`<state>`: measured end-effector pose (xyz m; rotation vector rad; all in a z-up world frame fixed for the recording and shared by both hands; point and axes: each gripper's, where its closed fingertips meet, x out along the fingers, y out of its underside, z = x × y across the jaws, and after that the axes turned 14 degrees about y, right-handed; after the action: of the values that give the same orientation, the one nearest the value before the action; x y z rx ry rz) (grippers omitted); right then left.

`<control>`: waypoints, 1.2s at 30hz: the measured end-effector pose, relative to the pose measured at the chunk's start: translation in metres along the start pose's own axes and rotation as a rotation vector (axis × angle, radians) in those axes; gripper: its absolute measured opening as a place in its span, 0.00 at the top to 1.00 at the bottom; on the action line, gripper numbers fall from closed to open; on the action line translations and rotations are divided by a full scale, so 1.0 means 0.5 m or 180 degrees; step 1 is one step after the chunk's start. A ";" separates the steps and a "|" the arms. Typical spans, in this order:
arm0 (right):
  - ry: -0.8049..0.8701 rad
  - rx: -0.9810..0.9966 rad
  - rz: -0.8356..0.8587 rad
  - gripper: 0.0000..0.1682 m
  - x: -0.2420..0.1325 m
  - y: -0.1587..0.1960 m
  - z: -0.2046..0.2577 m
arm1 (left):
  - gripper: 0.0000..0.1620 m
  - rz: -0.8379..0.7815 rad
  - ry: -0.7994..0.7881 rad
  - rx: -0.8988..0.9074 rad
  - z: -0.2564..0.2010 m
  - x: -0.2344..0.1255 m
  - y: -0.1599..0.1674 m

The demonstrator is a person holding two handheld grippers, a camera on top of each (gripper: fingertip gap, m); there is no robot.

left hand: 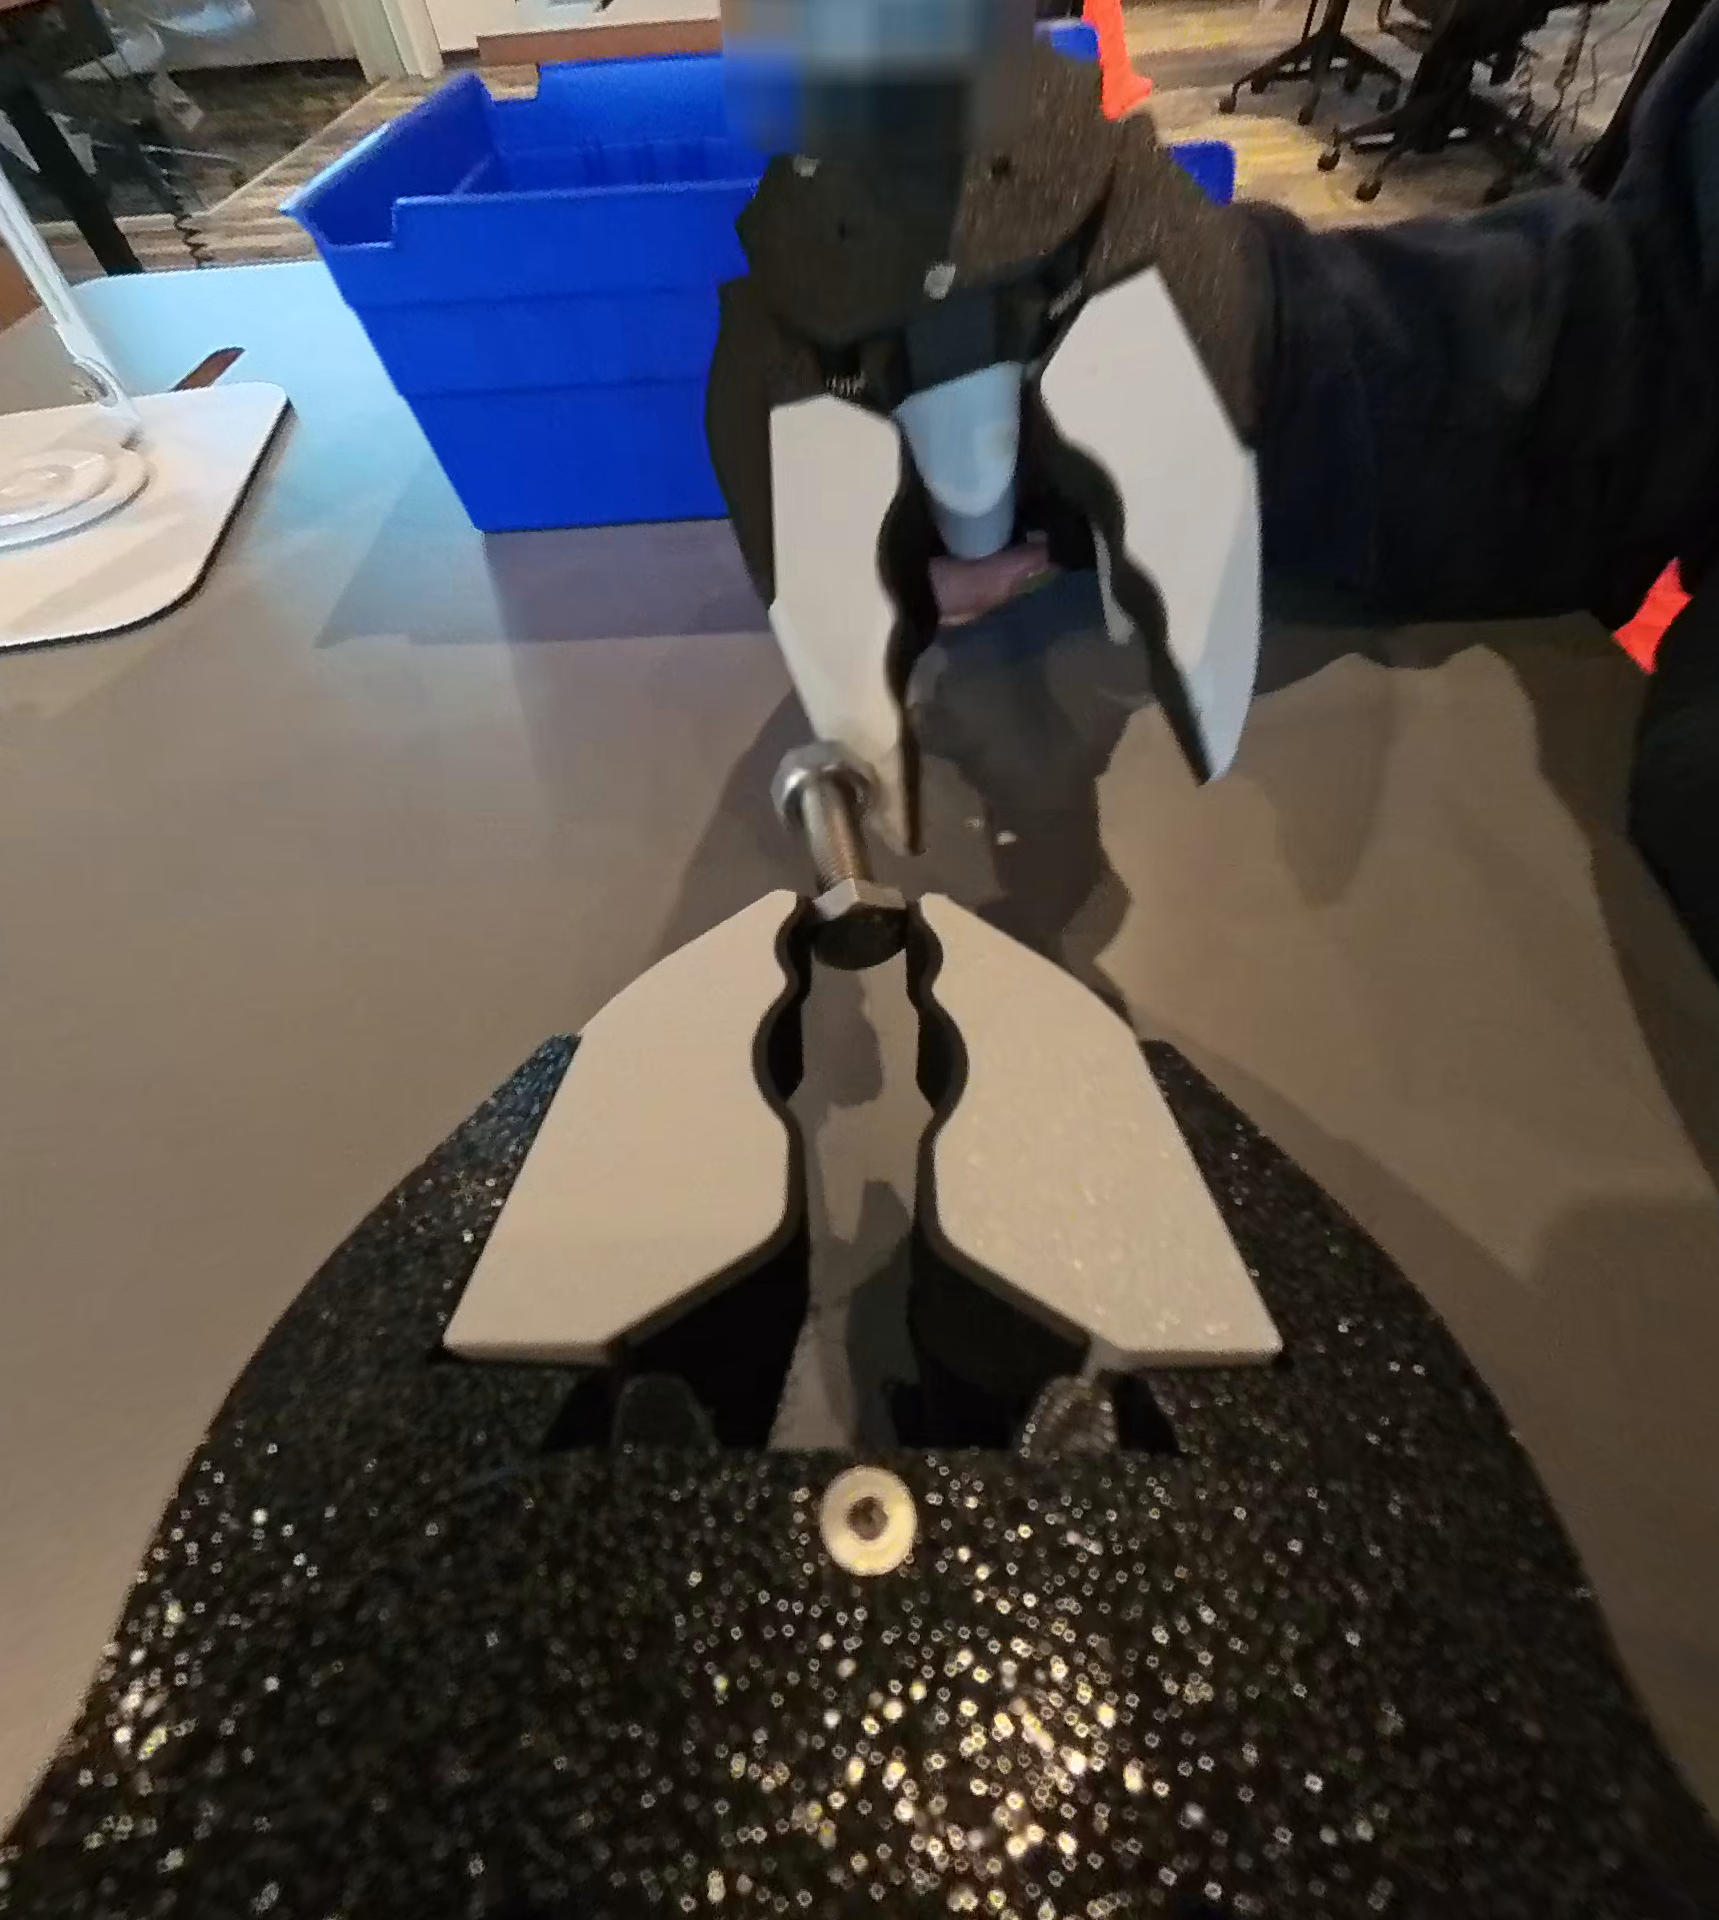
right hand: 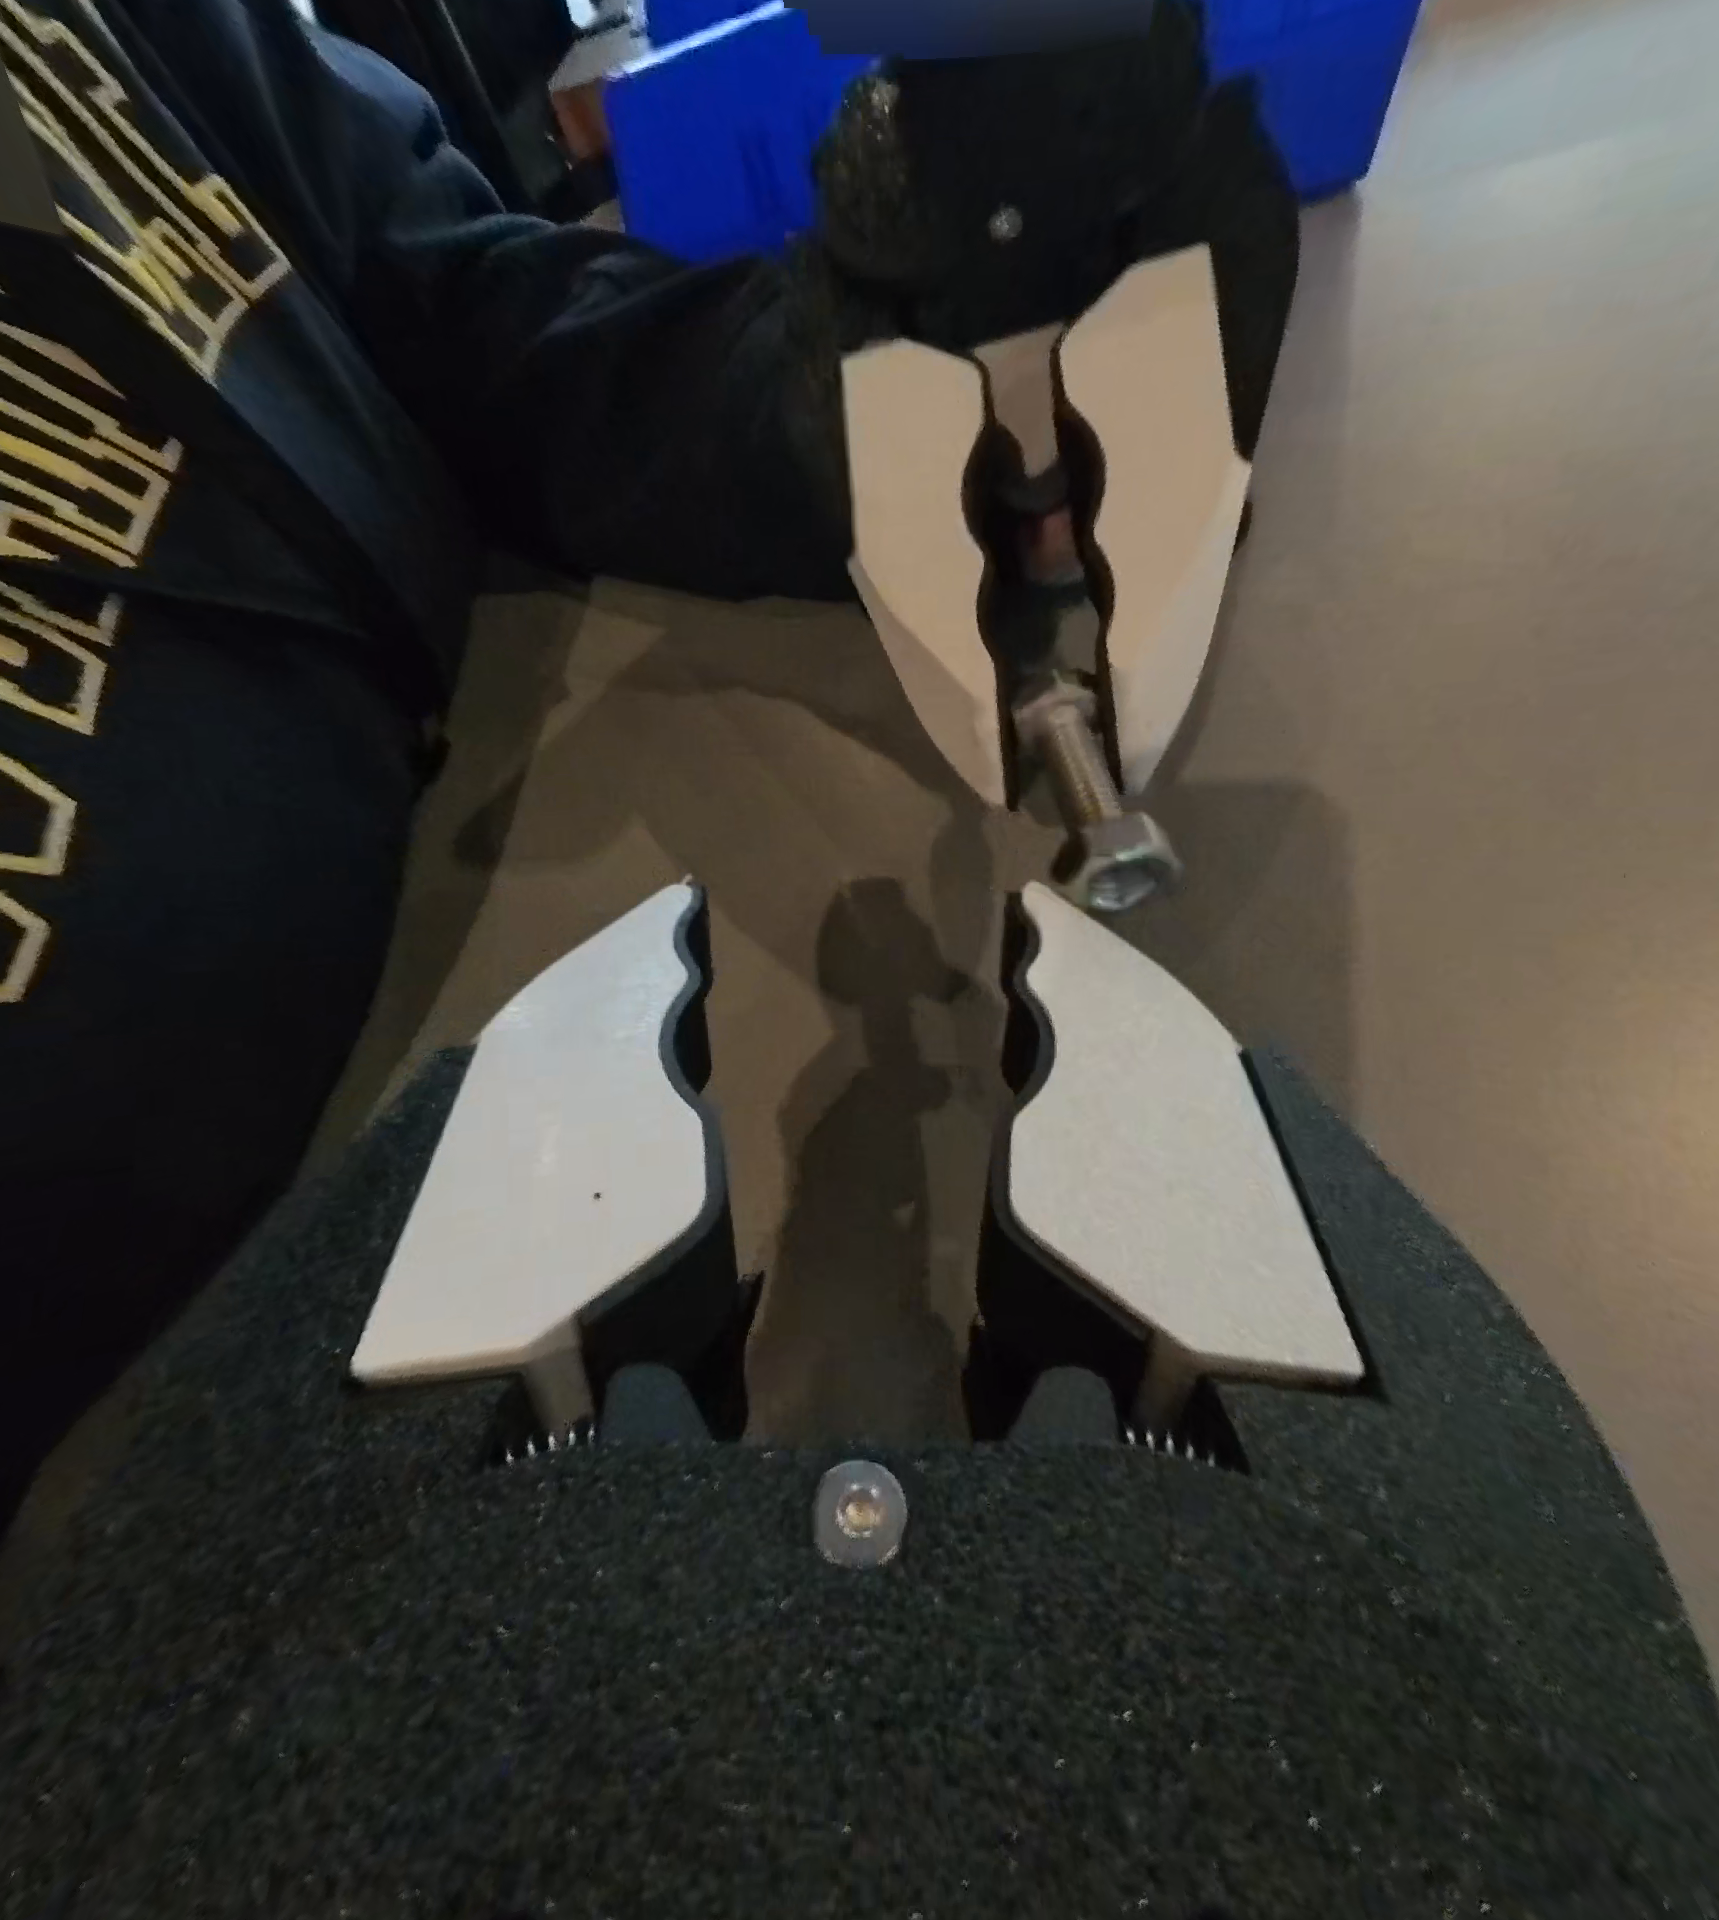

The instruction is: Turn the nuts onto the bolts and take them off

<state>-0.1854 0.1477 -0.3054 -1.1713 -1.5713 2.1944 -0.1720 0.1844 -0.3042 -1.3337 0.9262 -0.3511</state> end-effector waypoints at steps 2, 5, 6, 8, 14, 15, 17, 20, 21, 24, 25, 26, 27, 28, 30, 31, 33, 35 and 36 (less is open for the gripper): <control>0.0071 0.0002 0.0075 0.66 0.007 0.009 -0.007 | 0.90 -0.0034 0.0009 -0.0016 0.000 -0.002 -0.002; 0.0146 -0.0022 0.0083 0.62 0.016 0.011 -0.013 | 0.90 -0.0045 0.0025 -0.0016 -0.001 -0.002 -0.003; 0.0181 -0.0037 0.0064 0.61 0.019 0.010 -0.015 | 0.90 -0.0037 0.0032 -0.0013 -0.001 -0.001 -0.002; 0.0252 -0.0065 0.0034 0.57 0.023 0.008 -0.020 | 0.90 -0.0015 0.0050 -0.0007 -0.003 0.001 -0.001; 0.0323 -0.0132 -0.0238 0.53 0.017 -0.019 -0.022 | 0.90 0.0107 0.0067 0.0037 -0.006 0.008 0.007; 0.0319 -0.0136 -0.0273 0.53 0.015 -0.023 -0.021 | 0.90 0.0110 0.0069 0.0041 -0.007 0.008 0.007; 0.0301 -0.0150 -0.0345 0.52 0.011 -0.029 -0.018 | 0.90 0.0112 0.0072 0.0038 -0.007 0.009 0.007; 0.0145 -0.0173 -0.0515 0.57 0.001 -0.046 -0.001 | 0.90 0.0128 0.0040 0.0023 -0.003 0.009 0.008; 0.0087 -0.0157 -0.0524 0.58 0.000 -0.049 0.005 | 0.90 0.0112 0.0039 0.0021 -0.003 0.008 0.007; 0.0011 -0.0155 -0.0327 0.63 0.003 -0.034 0.012 | 0.90 0.0036 0.0023 -0.0013 0.000 0.003 0.002; -0.0007 -0.0138 -0.0262 0.65 0.004 -0.028 0.012 | 0.90 0.0019 0.0025 -0.0021 0.000 0.002 0.001; -0.0008 -0.0111 -0.0179 0.66 0.005 -0.022 0.010 | 0.90 0.0000 0.0023 -0.0024 0.000 0.001 0.000; 0.0011 -0.0081 -0.0101 0.65 0.007 -0.014 0.006 | 0.90 -0.0018 0.0029 -0.0026 0.000 0.001 -0.001; 0.0047 -0.0064 -0.0032 0.65 0.009 -0.007 0.001 | 0.90 -0.0027 0.0026 -0.0028 0.000 0.000 -0.002; 0.0100 -0.0035 0.0064 0.64 0.012 0.004 -0.007 | 0.90 -0.0025 0.0020 -0.0030 0.001 0.000 -0.002; 0.0109 -0.0023 0.0082 0.64 0.012 0.006 -0.009 | 0.90 -0.0025 0.0003 -0.0026 0.002 0.000 -0.002; 0.0237 -0.0034 0.0060 0.65 0.010 0.002 -0.021 | 0.90 -0.0056 -0.0088 -0.0028 0.008 -0.004 -0.004; 0.0580 -0.0064 0.0040 0.66 0.004 -0.006 -0.049 | 0.90 -0.0106 -0.0274 -0.0061 0.023 -0.011 -0.007; 0.0909 -0.0069 0.0111 0.68 -0.001 -0.005 -0.077 | 0.90 -0.0124 -0.0374 -0.0083 0.031 -0.015 -0.008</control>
<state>-0.1593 0.1757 -0.3076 -1.4536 -1.4678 1.9292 -0.1642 0.1989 -0.2985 -1.3830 0.8100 -0.2882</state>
